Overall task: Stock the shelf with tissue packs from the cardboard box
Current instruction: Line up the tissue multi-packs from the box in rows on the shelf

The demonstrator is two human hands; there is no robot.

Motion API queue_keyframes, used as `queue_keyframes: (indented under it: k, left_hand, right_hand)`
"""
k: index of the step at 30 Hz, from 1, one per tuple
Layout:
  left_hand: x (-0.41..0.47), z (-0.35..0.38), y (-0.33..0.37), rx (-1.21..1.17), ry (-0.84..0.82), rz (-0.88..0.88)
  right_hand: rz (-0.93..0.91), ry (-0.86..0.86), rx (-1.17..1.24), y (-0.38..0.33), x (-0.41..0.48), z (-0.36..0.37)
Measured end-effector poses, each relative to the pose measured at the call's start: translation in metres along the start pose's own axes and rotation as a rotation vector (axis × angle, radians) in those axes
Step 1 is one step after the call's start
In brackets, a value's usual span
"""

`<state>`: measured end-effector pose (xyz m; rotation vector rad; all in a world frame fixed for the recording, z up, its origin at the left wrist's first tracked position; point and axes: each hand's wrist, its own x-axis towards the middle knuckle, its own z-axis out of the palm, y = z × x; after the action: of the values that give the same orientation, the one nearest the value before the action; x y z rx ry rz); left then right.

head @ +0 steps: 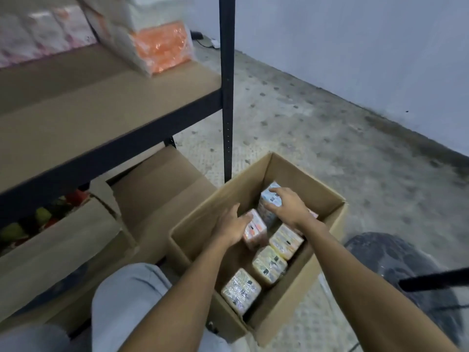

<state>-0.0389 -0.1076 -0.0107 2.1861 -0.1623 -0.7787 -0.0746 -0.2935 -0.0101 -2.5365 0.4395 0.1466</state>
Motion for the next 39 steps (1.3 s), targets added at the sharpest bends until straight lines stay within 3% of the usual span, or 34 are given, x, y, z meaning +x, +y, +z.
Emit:
queue_keyframes:
  k: [11,25,31,39]
  left_hand:
    - [0.066,0.061,-0.023,-0.059,-0.059,-0.104]
    - [0.08,0.08,-0.054,-0.109,0.149,-0.369]
    - [0.069,0.064,-0.07,-0.151,0.198,-0.317]
    - [0.037,0.024,-0.065,-0.04,0.239,-0.219]
  right_hand:
    - [0.057,-0.056,-0.155,0.043,0.063,0.03]
    - [0.118,0.008,-0.358,0.039,0.082,0.069]
    - [0.118,-0.04,-0.417,0.036,0.07,0.075]
    - [0.125,-0.045,-0.339,0.014,0.044,0.052]
